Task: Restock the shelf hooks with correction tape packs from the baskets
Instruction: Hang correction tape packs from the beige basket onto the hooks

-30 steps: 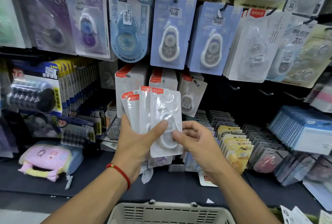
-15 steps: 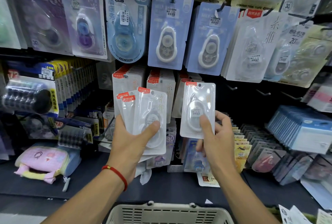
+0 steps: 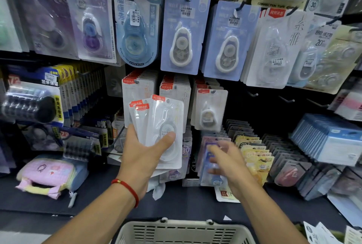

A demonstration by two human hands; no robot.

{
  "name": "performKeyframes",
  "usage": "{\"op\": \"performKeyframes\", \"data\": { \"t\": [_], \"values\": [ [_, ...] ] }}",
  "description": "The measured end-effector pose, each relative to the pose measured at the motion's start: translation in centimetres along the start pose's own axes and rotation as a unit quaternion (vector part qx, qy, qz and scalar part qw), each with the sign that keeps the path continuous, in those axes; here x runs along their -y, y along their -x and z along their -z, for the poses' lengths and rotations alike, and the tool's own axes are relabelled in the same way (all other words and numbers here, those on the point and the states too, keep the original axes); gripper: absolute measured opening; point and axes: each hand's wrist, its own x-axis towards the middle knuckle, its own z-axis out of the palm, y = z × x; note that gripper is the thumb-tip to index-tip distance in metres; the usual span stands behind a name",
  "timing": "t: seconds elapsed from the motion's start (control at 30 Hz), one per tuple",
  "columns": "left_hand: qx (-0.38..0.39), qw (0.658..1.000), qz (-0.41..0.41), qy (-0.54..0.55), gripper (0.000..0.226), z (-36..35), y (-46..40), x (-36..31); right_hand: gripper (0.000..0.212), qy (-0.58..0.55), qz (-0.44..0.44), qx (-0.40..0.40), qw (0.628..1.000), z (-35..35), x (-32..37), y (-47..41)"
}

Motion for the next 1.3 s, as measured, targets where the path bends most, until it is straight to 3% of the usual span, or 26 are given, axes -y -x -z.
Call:
{"op": "performKeyframes", "data": {
  "t": [0.07, 0.17, 0.23, 0.33, 0.5, 0.67, 0.73, 1.03, 1.3],
  "values": [
    [0.008, 1.000, -0.001, -0.002, 0.075, -0.2, 0.1, 0.3, 0.021, 0.025, 0.012, 0.064, 0.998, -0.3, 0.0, 0.6],
    [0.014, 1.000, -0.007, -0.017, 0.076, -0.4, 0.0, 0.7, 0.021, -0.010, 0.078, 0.159, 0.984, -1.3, 1.0, 1.6],
    [0.015, 1.000, -0.013, -0.019, 0.079, -0.6, 0.0, 0.9, 0.017, -0.004, 0.126, 0.179, 0.976, -2.1, 1.3, 2.2],
    [0.018, 1.000, -0.019, -0.011, 0.086, -0.7, 0.0, 0.9, 0.017, -0.012, 0.142, 0.165, 0.976, -2.7, 1.2, 2.5],
    [0.053, 0.998, -0.013, 0.009, 0.077, -0.2, -0.2, 0.8, 0.018, -0.058, 0.125, 0.148, 0.979, -2.1, 1.3, 2.4],
    [0.036, 0.999, -0.021, -0.009, 0.062, 0.1, -0.6, 1.3, 0.012, -0.094, 0.168, -0.040, 0.981, -1.1, 1.7, 1.7],
    [0.024, 0.999, -0.021, -0.007, 0.063, 0.1, -0.7, 1.4, 0.013, -0.078, 0.172, -0.074, 0.979, -0.6, 1.7, 1.2],
    [-0.014, 1.000, -0.012, -0.014, 0.045, 0.2, -1.0, 1.5, 0.021, -0.060, 0.210, -0.064, 0.974, -0.1, 1.8, 1.2],
    [-0.013, 1.000, -0.019, -0.019, 0.044, 0.2, -0.7, 1.1, 0.024, -0.076, 0.175, -0.085, 0.978, -0.1, 1.6, 1.2]
  ]
}}
